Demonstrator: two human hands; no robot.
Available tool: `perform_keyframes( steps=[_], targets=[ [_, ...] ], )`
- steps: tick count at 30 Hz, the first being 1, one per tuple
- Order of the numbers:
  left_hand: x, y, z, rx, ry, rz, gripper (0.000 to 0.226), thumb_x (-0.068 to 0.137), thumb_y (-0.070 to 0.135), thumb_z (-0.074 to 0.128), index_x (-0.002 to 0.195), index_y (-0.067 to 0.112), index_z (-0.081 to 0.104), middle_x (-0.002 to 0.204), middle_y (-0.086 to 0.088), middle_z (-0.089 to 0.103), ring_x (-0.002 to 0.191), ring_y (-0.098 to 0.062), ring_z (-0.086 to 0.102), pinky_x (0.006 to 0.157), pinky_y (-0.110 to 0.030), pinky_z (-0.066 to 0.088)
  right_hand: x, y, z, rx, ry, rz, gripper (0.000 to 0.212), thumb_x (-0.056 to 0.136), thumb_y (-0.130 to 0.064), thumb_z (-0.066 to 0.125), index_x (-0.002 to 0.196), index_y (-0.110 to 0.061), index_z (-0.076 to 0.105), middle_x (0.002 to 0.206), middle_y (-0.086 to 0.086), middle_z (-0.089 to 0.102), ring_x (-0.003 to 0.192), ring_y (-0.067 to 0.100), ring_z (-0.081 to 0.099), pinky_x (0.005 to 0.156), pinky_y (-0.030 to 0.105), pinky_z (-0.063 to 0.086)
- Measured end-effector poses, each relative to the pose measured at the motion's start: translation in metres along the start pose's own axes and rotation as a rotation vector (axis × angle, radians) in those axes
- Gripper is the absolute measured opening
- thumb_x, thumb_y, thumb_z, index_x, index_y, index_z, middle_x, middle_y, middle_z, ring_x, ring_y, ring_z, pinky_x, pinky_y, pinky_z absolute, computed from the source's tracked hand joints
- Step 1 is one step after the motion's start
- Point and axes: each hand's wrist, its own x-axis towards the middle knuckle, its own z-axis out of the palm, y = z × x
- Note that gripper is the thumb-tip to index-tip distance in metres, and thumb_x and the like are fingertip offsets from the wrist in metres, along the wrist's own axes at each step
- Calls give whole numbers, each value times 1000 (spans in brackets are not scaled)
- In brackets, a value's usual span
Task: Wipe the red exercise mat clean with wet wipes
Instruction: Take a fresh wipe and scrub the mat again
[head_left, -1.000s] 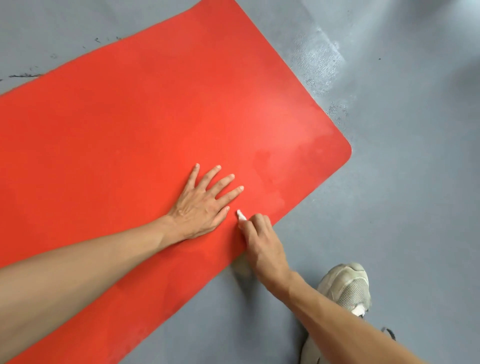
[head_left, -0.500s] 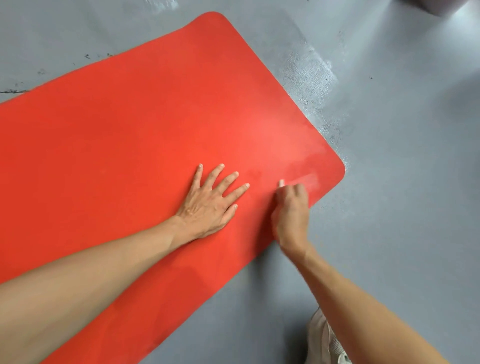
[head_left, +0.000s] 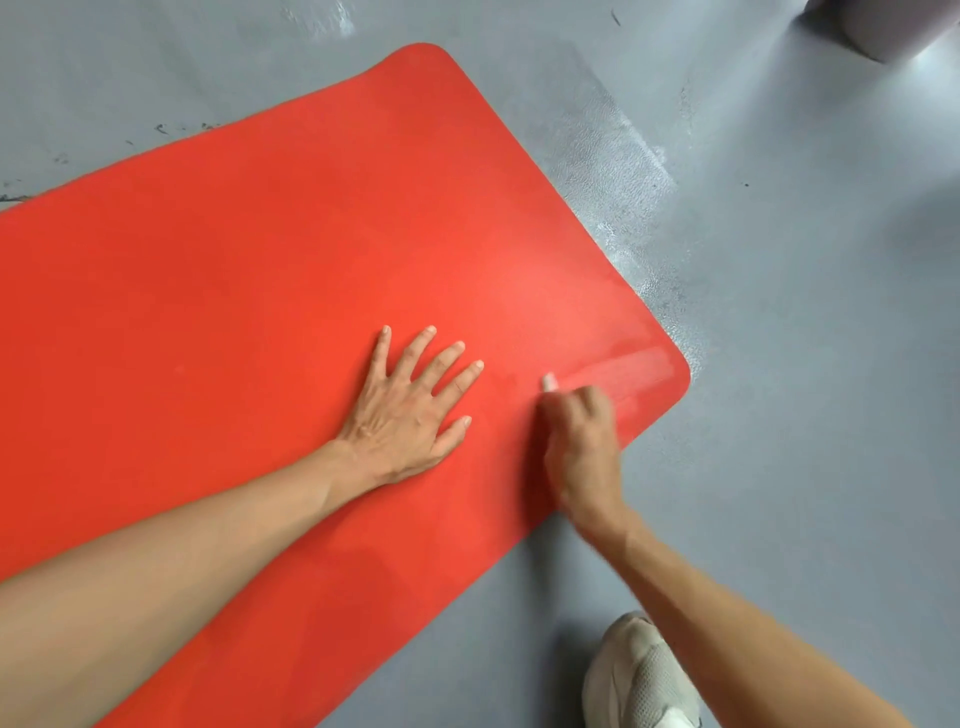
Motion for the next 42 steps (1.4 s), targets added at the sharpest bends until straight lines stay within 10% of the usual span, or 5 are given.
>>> perform_keyframes(
  steps=[17,23,30,37,42],
  targets=[
    [19,-15,1,33,-18,-93,70,97,60,38,157,25,45,161,-7,44,153,-39,31,119,-72,19,45,0,7,-16,-190,-451,33,99,-3,56,130,-9,67,91,6,51,84,25,49,78,31,41],
    [17,-24,-1,44,-14,-78,72,98,63,37,156,21,48,159,-6,48,152,-35,35,120,-67,24,120,32,5,-20,183,366,32,99,-18,45,92,-2,72,88,11,49,85,36,56,74,34,39],
    [25,-50,-9,-4,8,-99,79,96,65,38,156,15,46,161,-11,44,155,-31,31,118,-49,37,75,-30,27,6,-215,-517,35,100,-1,58,132,-10,66,92,5,51,85,23,49,79,30,42],
    [48,-96,-40,39,-232,-173,101,85,90,31,167,34,9,175,-8,2,161,-30,-12,127,-59,-8,163,-12,38,-17,153,303,24,97,-10,50,87,-3,71,86,5,43,90,37,53,74,31,32],
    [80,-119,-51,-13,-381,-270,117,71,101,38,163,45,-7,173,-3,-19,157,-35,-24,120,-73,-6,126,-73,61,-11,-140,-359,27,99,-3,58,122,-9,70,90,4,49,87,24,47,76,31,41]
  ],
)
